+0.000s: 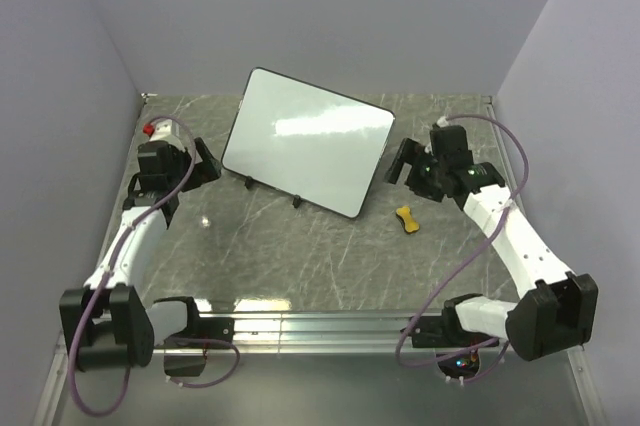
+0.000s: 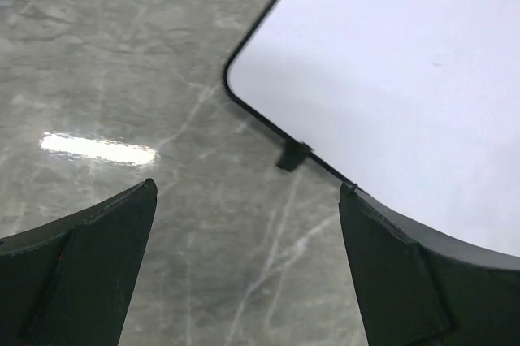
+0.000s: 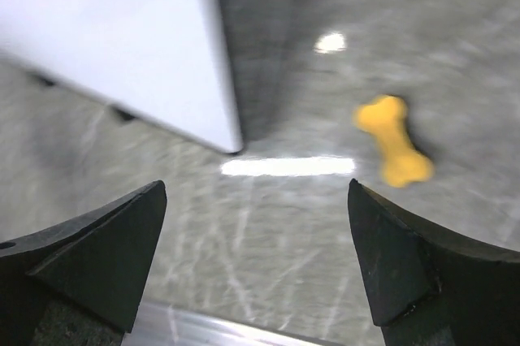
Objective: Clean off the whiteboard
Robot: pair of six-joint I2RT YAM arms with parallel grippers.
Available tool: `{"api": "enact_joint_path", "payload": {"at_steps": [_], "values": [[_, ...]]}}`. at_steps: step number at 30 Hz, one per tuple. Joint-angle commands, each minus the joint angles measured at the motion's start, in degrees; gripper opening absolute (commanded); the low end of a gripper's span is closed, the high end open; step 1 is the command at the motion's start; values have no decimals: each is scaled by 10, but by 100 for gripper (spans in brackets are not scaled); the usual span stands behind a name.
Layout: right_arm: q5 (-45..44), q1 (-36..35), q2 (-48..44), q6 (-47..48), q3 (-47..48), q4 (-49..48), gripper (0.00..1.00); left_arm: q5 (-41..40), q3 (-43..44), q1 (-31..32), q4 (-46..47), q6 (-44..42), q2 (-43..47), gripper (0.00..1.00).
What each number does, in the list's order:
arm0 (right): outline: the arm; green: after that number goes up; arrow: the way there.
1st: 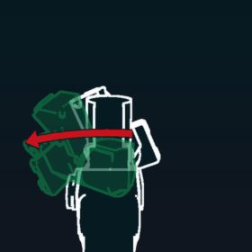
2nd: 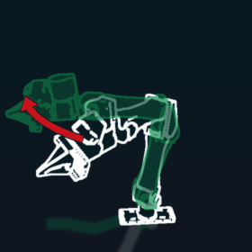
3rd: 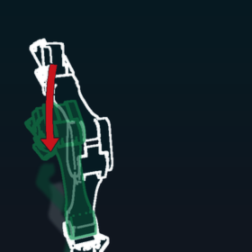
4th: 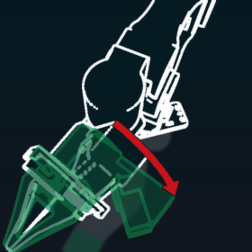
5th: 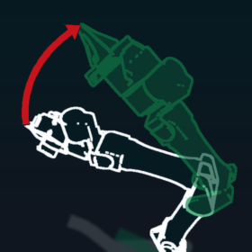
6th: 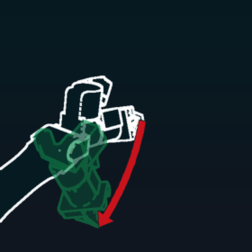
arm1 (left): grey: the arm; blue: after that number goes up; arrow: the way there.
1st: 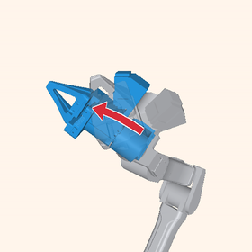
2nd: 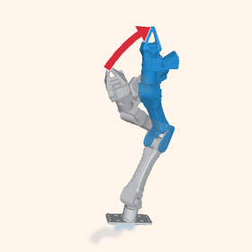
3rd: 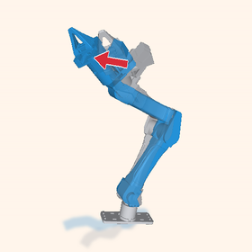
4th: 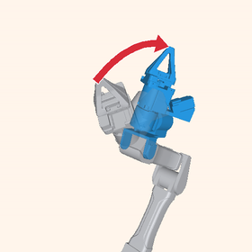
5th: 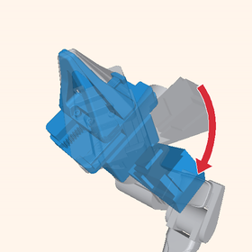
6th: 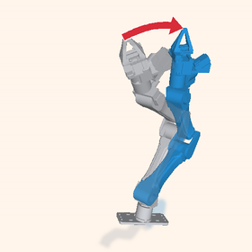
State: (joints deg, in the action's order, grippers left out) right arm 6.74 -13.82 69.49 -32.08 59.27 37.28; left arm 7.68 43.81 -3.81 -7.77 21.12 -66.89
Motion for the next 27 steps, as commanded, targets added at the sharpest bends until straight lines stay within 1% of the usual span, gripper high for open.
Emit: {"api": "enact_joint_path", "payload": {"at_steps": [1,2,3,5,6,8,9,10,12,14,15,16,18,19,22,24,25,26,27], "values": [[73,-44,-15,33,76,6,100,48,6,11,-52,27,37,100],[54,-62,-16,41,94,16,100,38,10,16,-64,29,41,99],[18,-101,-18,46,110,27,100,30,13,24,-71,30,54,100],[-37,-138,-34,48,145,55,100,39,13,32,-81,26,65,99],[-91,-166,-45,46,149,60,100,25,14,35,-87,20,70,99],[-125,-189,-86,32,139,57,100,22,14,35,-99,17,73,100],[-134,-195,-104,27,113,49,100,18,17,35,-107,16,77,100],[-133,-196,-139,18,97,32,100,15,24,36,-120,16,81,100],[-125,-196,-172,13,50,5,100,2,32,35,-137,30,88,99],[-121,-197,-202,10,31,1,100,-10,23,35,-145,51,95,99],[-122,-197,-206,9,24,5,100,-23,15,35,-144,60,105,99],[-122,-196,-211,10,24,7,100,-61,5,35,-140,76,110,99],[-124,-196,-211,14,31,12,100,-75,11,35,-139,84,116,100],[-128,-197,-212,15,34,16,100,-117,14,36,-139,91,114,99],[-135,-196,-215,21,40,22,100,-167,36,35,-140,124,106,100],[-139,-197,-218,26,40,27,100,-170,44,35,-128,143,106,99],[-143,-197,-220,29,39,30,100,-171,48,50,-118,141,107,99],[-149,-197,-222,30,38,32,100,-196,48,65,-108,139,110,99],[-153,-197,-225,32,31,34,100,-222,44,78,-75,132,112,99]]}}
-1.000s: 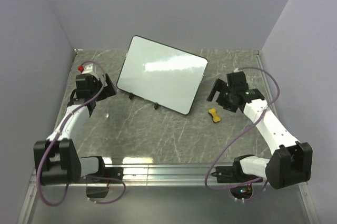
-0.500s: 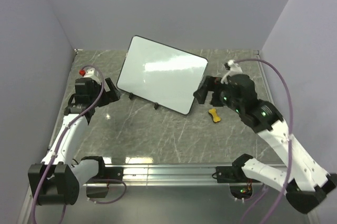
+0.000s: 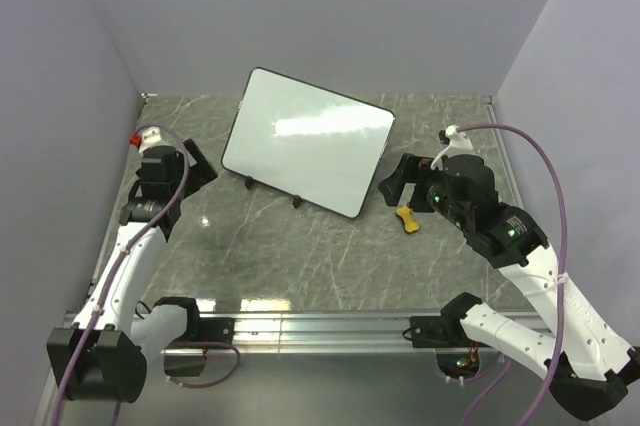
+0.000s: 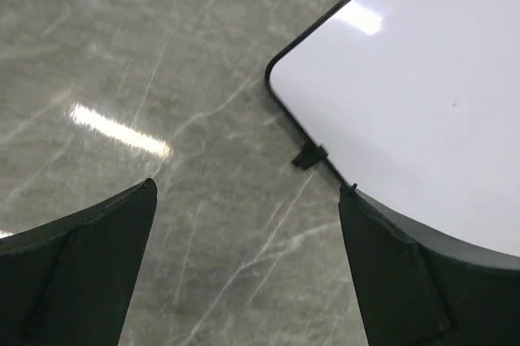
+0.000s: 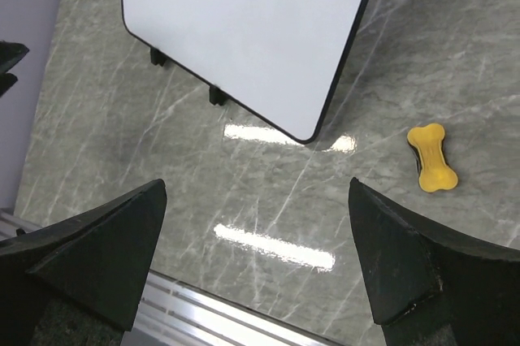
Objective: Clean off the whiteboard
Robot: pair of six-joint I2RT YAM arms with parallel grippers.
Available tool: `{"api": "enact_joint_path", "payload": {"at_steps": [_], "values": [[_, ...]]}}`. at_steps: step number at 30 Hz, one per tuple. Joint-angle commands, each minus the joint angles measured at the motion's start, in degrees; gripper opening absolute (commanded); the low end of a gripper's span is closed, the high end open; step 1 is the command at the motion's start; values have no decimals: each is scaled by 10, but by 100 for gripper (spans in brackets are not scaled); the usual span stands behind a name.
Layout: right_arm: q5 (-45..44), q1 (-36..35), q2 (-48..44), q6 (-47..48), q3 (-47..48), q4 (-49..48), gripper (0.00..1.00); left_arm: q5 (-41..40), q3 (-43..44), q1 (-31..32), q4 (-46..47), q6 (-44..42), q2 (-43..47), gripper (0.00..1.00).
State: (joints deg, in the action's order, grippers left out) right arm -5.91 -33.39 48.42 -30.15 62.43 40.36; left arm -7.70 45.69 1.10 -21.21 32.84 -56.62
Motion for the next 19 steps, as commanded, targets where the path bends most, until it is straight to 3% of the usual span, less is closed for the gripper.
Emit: {"api": "enact_joint_path", "payload": {"at_steps": [1,5,10,13,19], "values": [[-30,-2,-20,10,-4,4,100,-83,13,40,77,-17,15,99],[-58,-1,-42,-1,-39,-5,100,-129,-19,58,164,-49,55,99],[-79,-2,-47,-15,-51,7,100,-130,-67,60,276,-132,107,99],[-73,0,-57,-11,-66,-5,100,-128,-82,60,280,-171,102,99],[-37,-1,-87,28,-89,-48,100,-210,-148,60,308,-131,92,99]]}}
